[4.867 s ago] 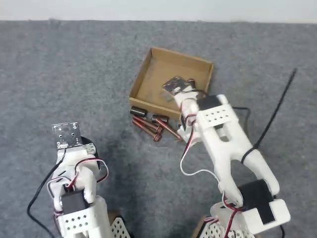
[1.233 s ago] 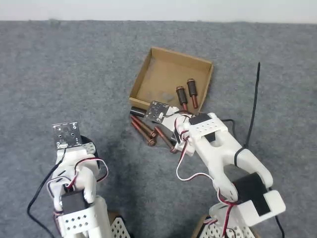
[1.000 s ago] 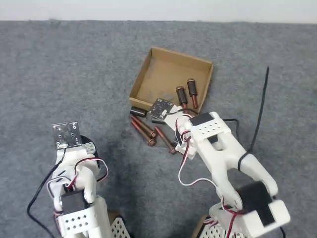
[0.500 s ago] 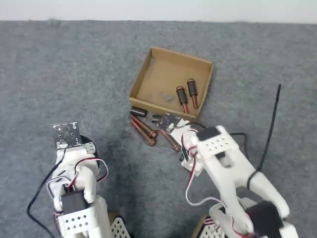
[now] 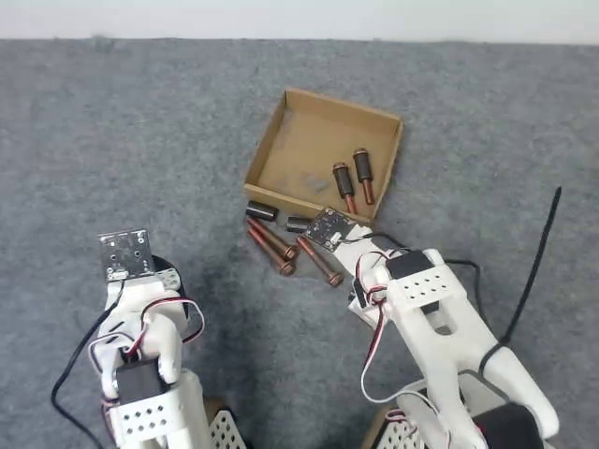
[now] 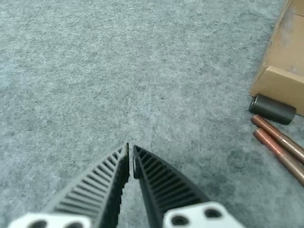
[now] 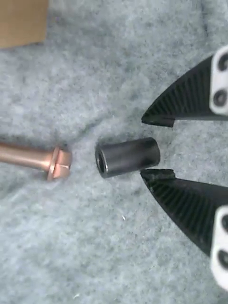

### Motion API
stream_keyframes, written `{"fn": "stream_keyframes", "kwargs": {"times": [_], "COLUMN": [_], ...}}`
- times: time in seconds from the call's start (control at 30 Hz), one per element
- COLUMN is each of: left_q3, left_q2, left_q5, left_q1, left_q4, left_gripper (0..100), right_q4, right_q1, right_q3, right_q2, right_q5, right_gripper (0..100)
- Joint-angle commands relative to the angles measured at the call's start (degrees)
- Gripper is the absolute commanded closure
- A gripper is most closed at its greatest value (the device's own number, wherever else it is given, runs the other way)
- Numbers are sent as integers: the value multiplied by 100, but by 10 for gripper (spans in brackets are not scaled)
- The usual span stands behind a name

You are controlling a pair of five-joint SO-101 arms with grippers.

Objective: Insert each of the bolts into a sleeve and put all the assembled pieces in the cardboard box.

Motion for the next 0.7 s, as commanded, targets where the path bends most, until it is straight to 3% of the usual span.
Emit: {"fn": "stream_keyframes", "kwargs": {"times": [0.0, 0.53, 0.67], "left_q3": [-57, -57, -57], "left_q2": [-88, -88, -88], "left_q5": [-44, -44, -44], "left_q1": [-26, -35, -35], "left_q4": [-149, -132, -132], "left_gripper": [988, 988, 988], "right_q4": [-127, -743, -787], "right_q1": [-207, 92, 84], "right_q3": [-26, 387, 396], "right_q2": [-242, -224, -224], "right_q5": [-35, 457, 457], "right_gripper": [868, 870, 911]}}
